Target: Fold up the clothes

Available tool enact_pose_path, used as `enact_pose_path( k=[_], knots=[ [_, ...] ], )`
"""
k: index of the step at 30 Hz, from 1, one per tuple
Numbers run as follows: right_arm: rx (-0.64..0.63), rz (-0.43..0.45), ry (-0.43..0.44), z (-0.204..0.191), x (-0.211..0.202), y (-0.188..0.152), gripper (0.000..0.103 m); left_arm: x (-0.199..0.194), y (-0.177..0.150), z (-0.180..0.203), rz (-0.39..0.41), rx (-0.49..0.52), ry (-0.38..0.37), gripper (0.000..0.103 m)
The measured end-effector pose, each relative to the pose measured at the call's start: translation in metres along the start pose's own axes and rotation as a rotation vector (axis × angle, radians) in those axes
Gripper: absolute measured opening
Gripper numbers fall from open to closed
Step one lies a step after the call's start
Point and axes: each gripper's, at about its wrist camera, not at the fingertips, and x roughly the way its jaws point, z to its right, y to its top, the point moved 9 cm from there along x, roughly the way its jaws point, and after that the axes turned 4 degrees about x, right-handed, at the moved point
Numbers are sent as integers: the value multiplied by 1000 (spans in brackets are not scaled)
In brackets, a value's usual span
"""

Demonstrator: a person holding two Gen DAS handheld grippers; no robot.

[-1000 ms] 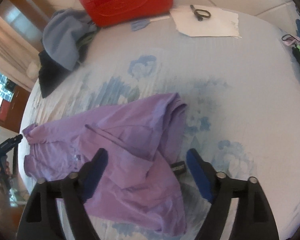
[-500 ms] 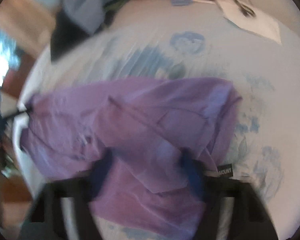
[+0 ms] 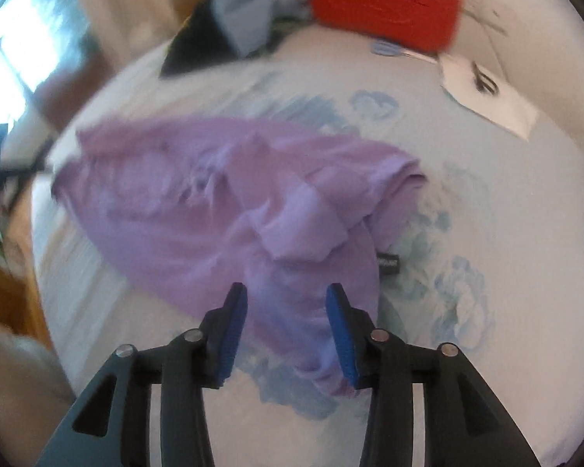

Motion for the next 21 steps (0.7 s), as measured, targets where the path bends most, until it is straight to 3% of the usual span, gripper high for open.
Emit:
enact_pose_path(
  k=[3, 5, 6, 7, 8, 12, 17, 18, 19, 21],
  knots=[
    [125, 20, 74, 8, 2, 17, 68, -3, 4, 10, 23, 20, -27, 10],
    [183, 26, 122, 9, 6, 29, 79, -1, 12, 22, 37, 49, -33, 24],
    [210, 26, 145, 10, 9, 35, 89, 1, 16, 27, 44, 56, -40, 46],
    [236, 23, 163, 9, 12, 40, 91, 3, 23, 32, 53, 62, -47, 69],
    [257, 21, 168, 10, 16, 46, 91, 5, 29, 38, 62, 67, -53, 73],
    [292, -20, 98, 16, 39, 59, 90, 24, 47, 54, 37, 103, -46, 73],
    [259, -59, 71, 8, 65, 68, 90, 48, 54, 57, -5, 126, -29, 73],
    [243, -76, 75, 4, 71, 67, 84, 53, 54, 56, -13, 127, -28, 73],
    [213, -102, 75, -3, 78, 65, 57, 57, 54, 55, -22, 128, -26, 73],
    [115, -138, -5, -12, 83, 59, 22, 64, 51, 52, -39, 129, -21, 73]
  ],
)
